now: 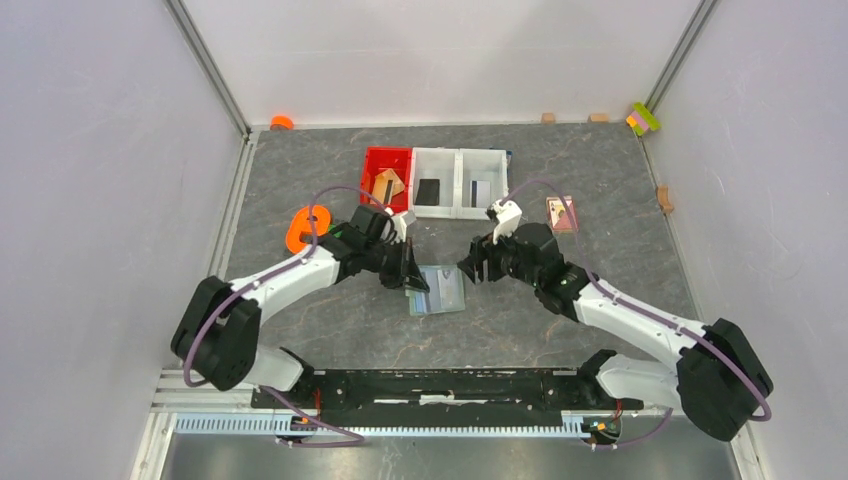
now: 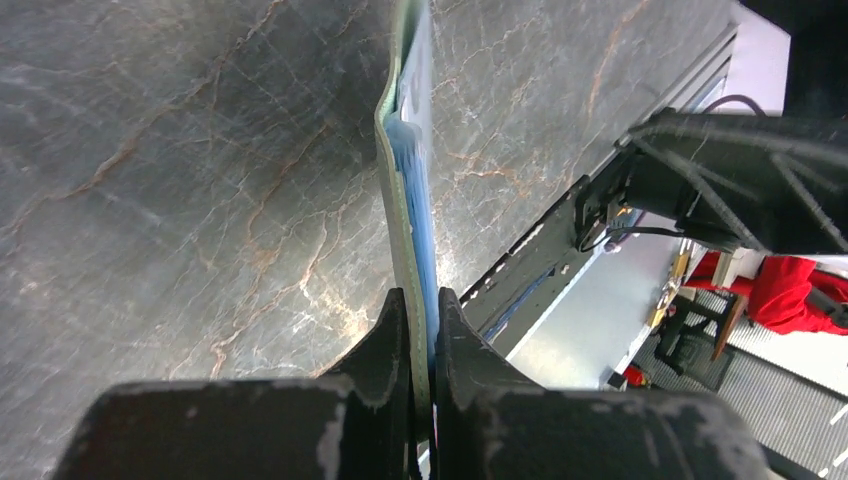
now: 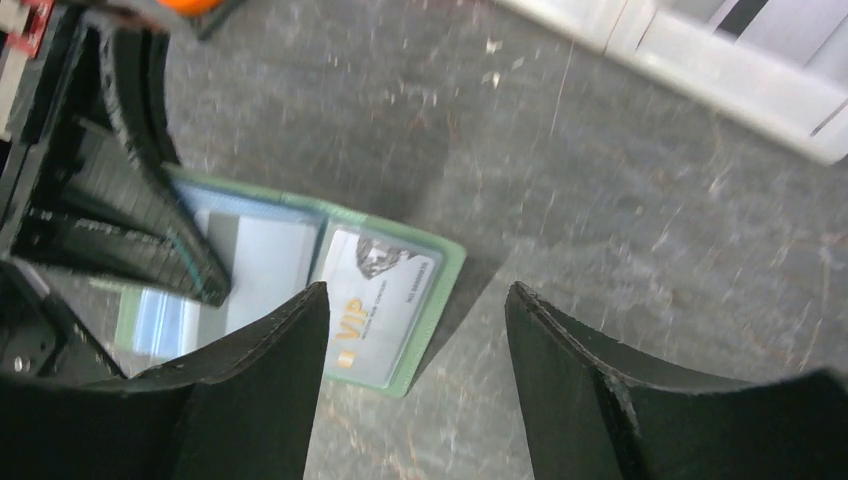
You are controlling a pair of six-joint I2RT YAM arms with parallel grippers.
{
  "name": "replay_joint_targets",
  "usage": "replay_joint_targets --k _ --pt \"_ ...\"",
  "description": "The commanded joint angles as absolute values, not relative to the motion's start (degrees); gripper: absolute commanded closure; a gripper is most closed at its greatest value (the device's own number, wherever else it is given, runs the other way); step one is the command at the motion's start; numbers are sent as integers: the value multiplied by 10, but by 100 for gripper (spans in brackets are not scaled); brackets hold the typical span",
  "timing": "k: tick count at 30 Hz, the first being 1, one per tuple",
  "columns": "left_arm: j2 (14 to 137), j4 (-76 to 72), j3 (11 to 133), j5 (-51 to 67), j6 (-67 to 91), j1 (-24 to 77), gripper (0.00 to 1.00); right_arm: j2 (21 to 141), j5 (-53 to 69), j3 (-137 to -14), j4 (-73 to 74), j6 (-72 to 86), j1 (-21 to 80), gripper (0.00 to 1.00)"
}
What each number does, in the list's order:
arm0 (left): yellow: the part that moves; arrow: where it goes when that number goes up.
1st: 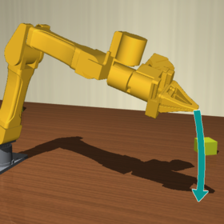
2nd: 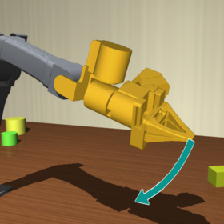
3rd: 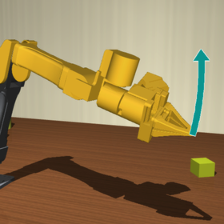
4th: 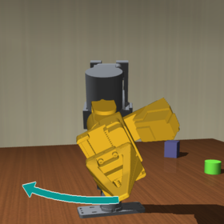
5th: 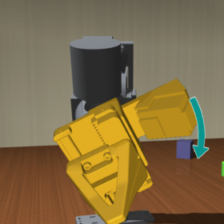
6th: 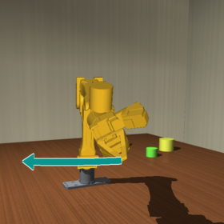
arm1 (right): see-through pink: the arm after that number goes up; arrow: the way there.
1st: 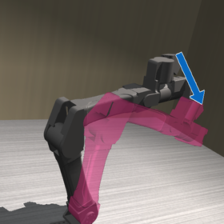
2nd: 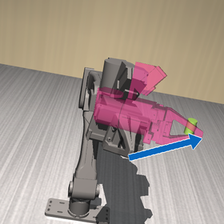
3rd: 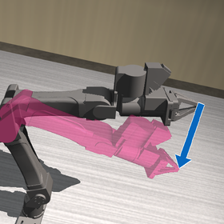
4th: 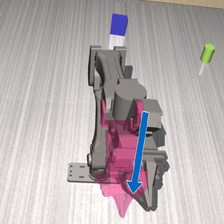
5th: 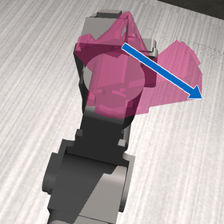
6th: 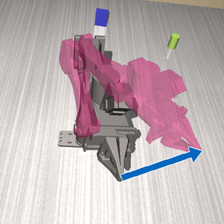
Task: Take the credit cards out of the card holder
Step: Place the credit card in the storage box, then remove the credit card from the card holder.
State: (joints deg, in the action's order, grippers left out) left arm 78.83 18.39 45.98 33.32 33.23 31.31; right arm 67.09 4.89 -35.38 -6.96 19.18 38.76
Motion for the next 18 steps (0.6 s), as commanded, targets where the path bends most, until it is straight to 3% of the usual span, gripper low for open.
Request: replay_joint_targets --k 1,10,18 --pt "832 138 500 317 353 333 98 634 91 -303 -71 196 390 32" --pt "893 125 514 308 350 344 91 633 105 -240 -123 238 422 38" --pt "919 129 523 323 338 344 90 709 113 -265 -144 250 435 71"
